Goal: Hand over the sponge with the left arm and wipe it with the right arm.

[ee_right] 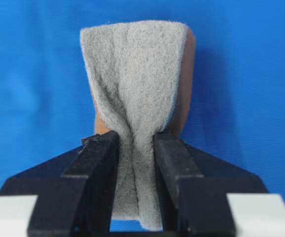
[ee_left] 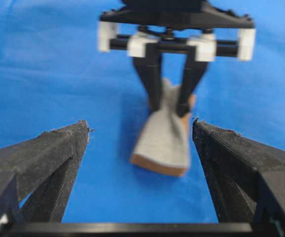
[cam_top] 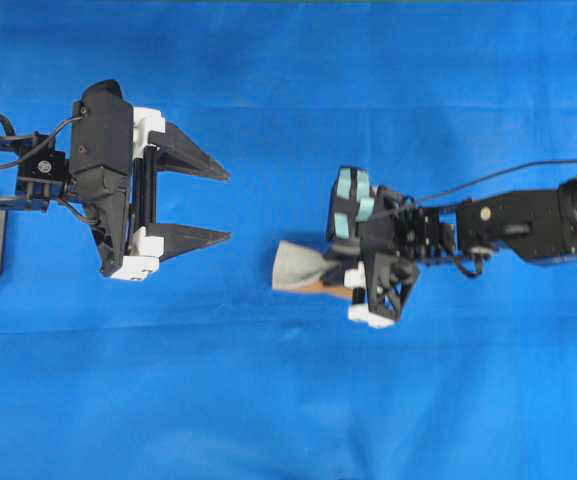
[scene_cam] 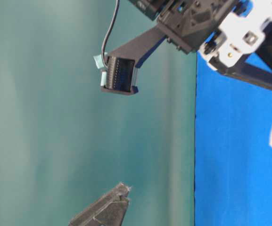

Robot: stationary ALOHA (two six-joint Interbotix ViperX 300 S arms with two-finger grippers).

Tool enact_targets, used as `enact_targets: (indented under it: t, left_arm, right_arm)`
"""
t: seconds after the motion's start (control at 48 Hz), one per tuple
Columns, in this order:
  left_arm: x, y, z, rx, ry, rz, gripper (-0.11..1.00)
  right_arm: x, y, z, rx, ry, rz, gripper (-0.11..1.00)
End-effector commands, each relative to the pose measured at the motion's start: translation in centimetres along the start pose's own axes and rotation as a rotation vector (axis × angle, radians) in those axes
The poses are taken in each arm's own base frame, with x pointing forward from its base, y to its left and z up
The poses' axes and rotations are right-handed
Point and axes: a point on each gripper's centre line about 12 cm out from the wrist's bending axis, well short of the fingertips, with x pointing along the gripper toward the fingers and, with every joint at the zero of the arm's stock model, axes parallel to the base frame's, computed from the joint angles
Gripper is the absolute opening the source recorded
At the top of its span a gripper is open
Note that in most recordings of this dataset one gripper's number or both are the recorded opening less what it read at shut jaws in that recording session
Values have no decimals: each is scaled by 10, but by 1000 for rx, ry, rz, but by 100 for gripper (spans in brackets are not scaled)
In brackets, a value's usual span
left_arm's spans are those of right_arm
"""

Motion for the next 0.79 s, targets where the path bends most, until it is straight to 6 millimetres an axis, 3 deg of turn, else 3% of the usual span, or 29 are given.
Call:
enact_targets:
  t: [0.0, 0.292, 0.438, 0.584, 0.771]
  left_arm:
    - [-1, -1, 10, -3, -32, -2, 82]
    - [-1, -1, 9, -3, -31, -2, 82]
    - [-1, -1, 9, -1, -31, -3, 82]
    - [-1, -1, 8, -2, -26, -2, 82]
    - [-1, -1, 8, -1, -26, -3, 82]
  right_arm:
    - [-5, -26, 14, 14, -21, -45, 29]
    - [-15, -83, 21, 41, -37, -146, 29]
    - [-17, -91, 22, 53, -46, -161, 29]
    - [-14, -73, 20, 38, -48, -126, 29]
    - [-5, -17, 15, 0, -37, -26, 27]
